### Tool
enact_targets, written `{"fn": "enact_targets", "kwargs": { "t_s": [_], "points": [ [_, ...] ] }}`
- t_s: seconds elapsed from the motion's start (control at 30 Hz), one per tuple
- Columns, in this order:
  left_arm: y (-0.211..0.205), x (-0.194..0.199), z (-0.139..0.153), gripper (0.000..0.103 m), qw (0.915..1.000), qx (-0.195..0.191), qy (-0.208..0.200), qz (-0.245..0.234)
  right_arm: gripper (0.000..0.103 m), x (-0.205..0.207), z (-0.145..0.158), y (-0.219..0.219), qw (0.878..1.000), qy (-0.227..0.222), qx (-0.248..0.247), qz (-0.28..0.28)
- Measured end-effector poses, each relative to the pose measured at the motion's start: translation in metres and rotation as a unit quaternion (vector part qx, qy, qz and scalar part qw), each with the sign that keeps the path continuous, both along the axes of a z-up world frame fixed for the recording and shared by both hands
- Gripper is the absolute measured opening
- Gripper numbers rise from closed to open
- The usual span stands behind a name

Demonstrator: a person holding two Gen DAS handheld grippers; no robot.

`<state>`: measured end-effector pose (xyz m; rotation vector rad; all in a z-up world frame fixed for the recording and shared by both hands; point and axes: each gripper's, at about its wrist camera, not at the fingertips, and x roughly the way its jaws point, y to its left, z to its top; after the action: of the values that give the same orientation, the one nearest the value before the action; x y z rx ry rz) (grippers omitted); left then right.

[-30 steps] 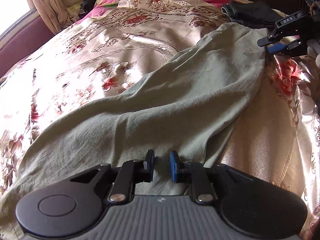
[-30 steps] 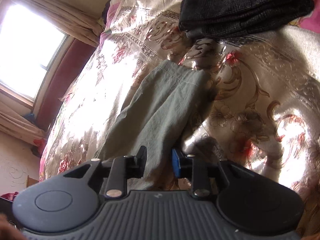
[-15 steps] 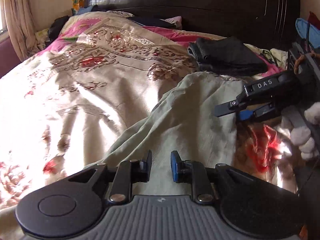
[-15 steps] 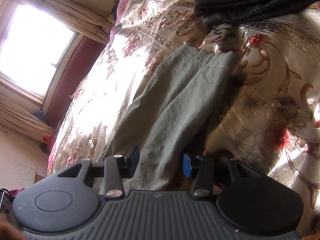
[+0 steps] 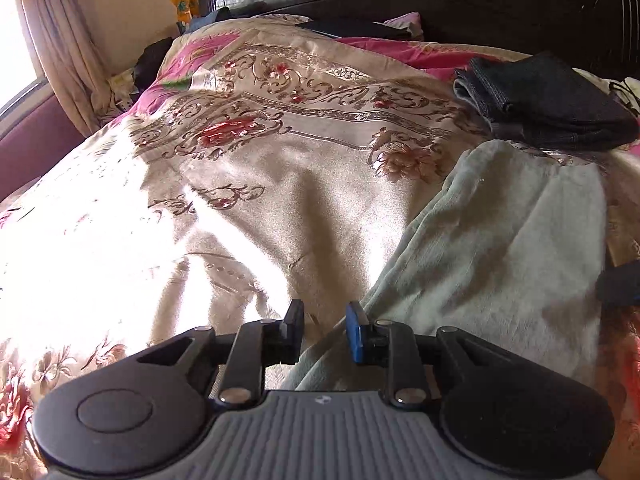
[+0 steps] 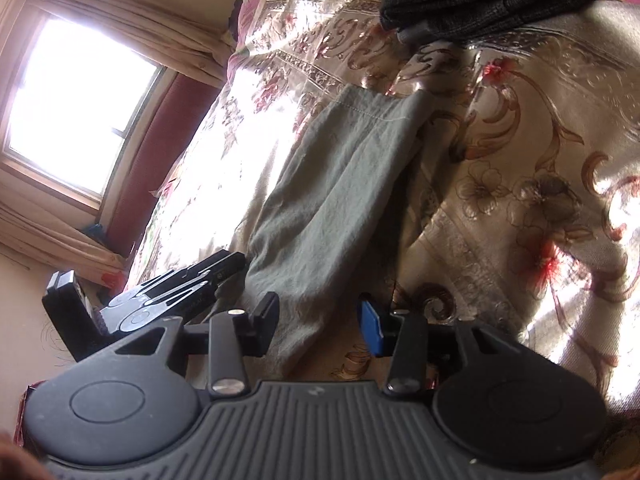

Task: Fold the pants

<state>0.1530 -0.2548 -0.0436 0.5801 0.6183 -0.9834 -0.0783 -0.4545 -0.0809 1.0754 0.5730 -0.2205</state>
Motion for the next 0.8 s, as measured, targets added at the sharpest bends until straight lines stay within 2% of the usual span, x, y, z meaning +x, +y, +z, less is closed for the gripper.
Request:
{"fn": "enact_targets", "kwargs": {
  "t_s": [0.13,0.3,0.4,0.57,0.7,0.8],
  "points": [
    [0.031,-0.034,0.012,0.045,0.9996,-0.013,0.0,-0.026,0.045,0.003,-0.002,-0.003,1.0,-0.01,-0.006,-0.025],
    [0.054,-0.056,0.014,0.047,0.9997,-0.013,0.001,-0.022,0.046,0.02,-0.002,-0.002,0.998,-0.019,-0.021,-0.048],
    [0.057,-0.057,0.009,0.047,0.9997,-0.007,0.005,-0.021,0.045,0.024,0.001,0.0,0.998,-0.02,-0.027,-0.056],
    [0.066,-0.055,0.007,0.047,0.9994,-0.018,0.02,-0.021,0.042,-0.002,-0.006,-0.003,0.996,-0.028,-0.017,-0.086],
    [0.072,-0.055,0.004,0.047,0.9989,-0.029,0.034,-0.015,0.047,0.018,-0.012,-0.008,0.995,-0.045,-0.005,-0.087],
    [0.082,-0.057,0.007,0.048,0.9983,-0.044,0.038,-0.013,0.046,0.032,-0.017,-0.015,0.993,-0.057,0.024,-0.099]
  ]
}}
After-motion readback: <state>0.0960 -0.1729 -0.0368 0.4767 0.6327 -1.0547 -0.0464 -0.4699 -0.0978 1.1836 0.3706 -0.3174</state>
